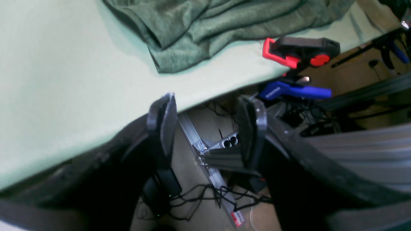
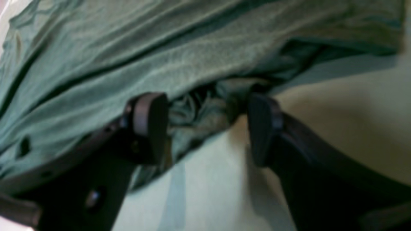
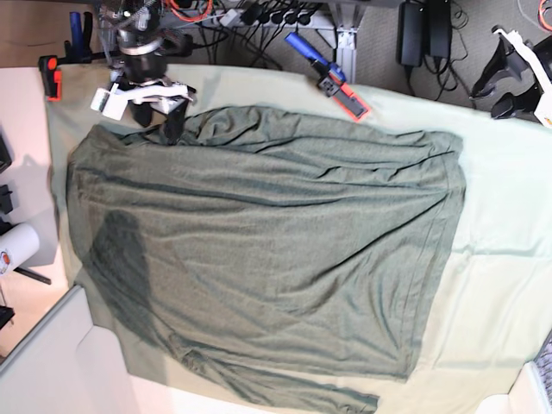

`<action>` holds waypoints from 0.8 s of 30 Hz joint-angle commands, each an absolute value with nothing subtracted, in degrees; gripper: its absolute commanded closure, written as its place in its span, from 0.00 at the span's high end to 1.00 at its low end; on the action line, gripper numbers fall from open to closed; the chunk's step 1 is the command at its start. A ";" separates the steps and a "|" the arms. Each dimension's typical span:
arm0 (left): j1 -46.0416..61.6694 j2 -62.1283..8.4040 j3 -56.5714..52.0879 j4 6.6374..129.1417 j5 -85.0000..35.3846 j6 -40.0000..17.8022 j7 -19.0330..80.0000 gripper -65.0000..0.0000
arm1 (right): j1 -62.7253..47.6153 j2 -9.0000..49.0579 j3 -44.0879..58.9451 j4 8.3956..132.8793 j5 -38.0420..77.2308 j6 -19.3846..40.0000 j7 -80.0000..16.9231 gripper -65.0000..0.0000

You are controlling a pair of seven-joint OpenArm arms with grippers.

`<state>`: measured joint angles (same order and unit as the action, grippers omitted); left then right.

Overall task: Fold the T-shirt properly
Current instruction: 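Lower both grippers and pinch the shirt's collar-side edge at each shoulder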

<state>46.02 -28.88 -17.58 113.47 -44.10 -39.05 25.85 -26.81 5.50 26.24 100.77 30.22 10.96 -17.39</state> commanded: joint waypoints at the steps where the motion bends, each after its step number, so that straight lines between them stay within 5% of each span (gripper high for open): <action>1: 45.69 -29.56 -17.96 114.28 -44.82 -40.00 24.64 0.51 | -25.91 5.41 26.61 100.60 30.20 10.79 -16.14 0.60; 13: 39.48 -29.50 -17.39 111.33 -43.05 -37.91 24.58 0.51 | -21.61 3.66 28.75 94.26 28.47 10.02 -16.32 0.60; 24: 27.70 -25.41 -6.00 100.25 -40.77 -37.91 24.67 0.52 | -21.78 3.66 29.19 94.26 26.94 10.02 -16.38 0.60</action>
